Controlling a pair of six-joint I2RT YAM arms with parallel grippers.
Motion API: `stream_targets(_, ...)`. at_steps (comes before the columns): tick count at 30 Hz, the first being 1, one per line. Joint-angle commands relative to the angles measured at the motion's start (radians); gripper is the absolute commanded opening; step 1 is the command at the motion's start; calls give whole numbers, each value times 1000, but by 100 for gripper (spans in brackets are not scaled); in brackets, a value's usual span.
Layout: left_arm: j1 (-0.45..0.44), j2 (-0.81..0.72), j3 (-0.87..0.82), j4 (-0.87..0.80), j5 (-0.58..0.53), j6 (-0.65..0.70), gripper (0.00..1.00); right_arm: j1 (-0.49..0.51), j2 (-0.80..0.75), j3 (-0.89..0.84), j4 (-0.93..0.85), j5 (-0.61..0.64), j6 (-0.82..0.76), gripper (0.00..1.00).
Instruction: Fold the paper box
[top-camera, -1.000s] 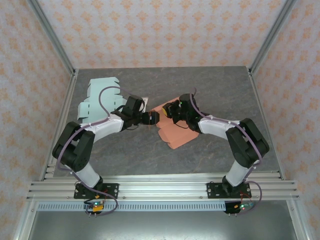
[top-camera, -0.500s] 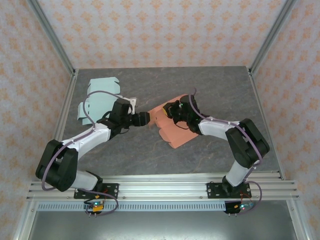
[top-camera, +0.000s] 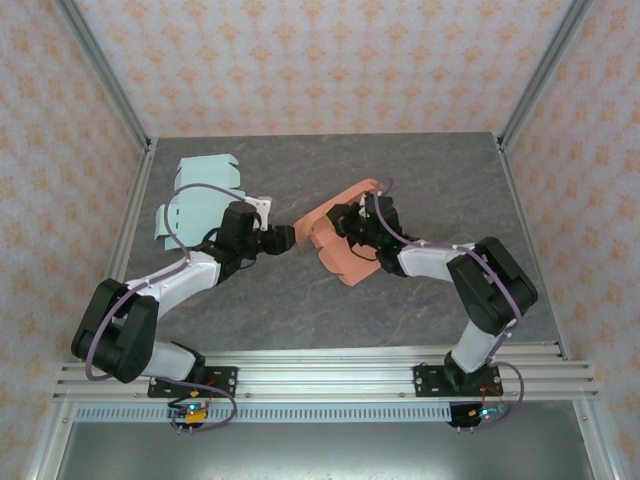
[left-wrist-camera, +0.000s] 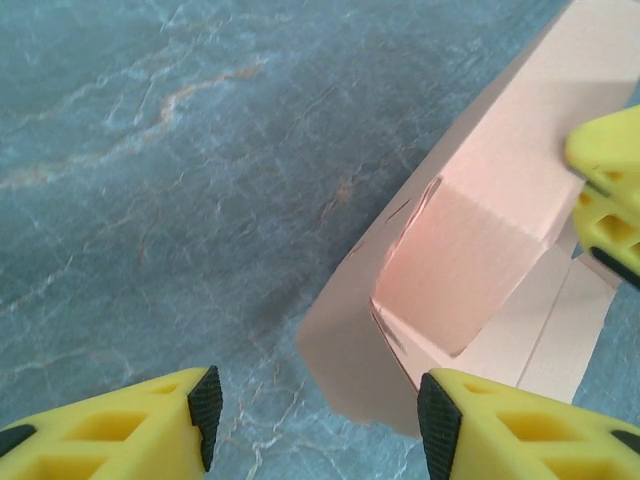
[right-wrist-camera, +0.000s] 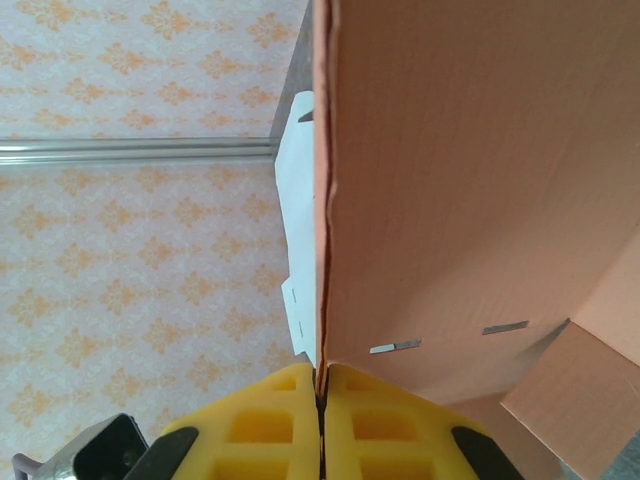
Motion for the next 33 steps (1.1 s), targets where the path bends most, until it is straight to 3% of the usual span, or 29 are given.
stream_targets(1, 1, 6, -34, 83, 10, 57, 60, -2, 21, -16, 91, -11, 6, 7)
stream_targets(19, -72, 149, 71, 101, 58, 74, 63, -1, 82, -36, 189, -12, 75, 6)
stream_targets(28, -80, 184, 111, 98, 92, 81, 52, -1, 95, -39, 196, -7, 92, 6)
stream_targets(33, -80, 173, 98, 117, 101, 81, 52, -1, 97, -47, 202, -6, 92, 5)
